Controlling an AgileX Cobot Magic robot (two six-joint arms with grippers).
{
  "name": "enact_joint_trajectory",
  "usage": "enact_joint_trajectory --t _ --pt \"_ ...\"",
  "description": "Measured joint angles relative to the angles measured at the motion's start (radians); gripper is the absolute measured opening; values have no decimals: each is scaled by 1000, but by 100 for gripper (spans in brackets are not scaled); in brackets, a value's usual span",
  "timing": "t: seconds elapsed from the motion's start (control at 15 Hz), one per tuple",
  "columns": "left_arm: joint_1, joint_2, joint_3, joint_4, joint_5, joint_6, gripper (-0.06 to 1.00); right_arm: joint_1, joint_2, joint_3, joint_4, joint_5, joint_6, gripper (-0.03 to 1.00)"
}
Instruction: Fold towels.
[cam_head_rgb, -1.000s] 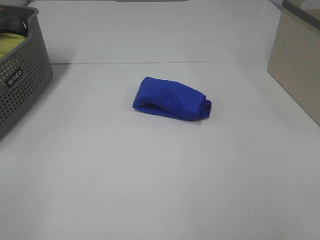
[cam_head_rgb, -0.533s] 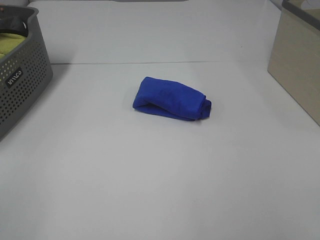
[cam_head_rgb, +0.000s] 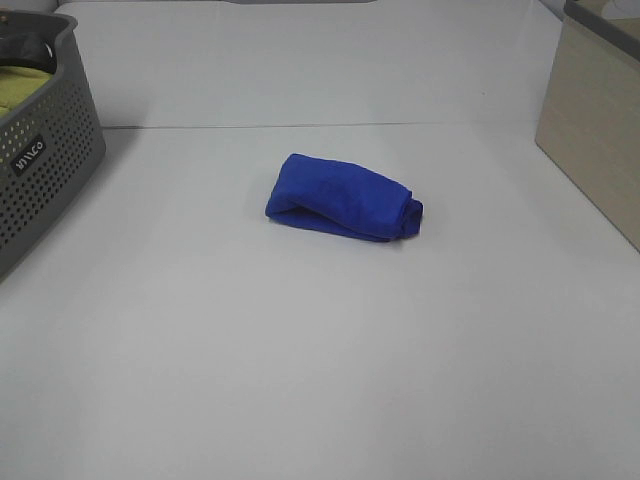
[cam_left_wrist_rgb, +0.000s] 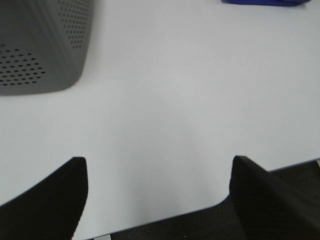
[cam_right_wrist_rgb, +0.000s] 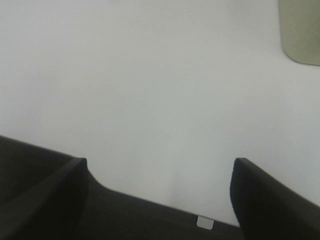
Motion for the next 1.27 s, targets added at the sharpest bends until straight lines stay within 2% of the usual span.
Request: enact_joint_trajectory --t 0.13,0.4,1.27 --pt "50 -56 0 0 0 0 75 -33 -87 0 1 0 0 76" --pt "55 -178 0 0 0 0 75 -39 -206 0 9 2 0 76" --pt "55 -191 0 0 0 3 75 -39 -210 0 10 2 0 76"
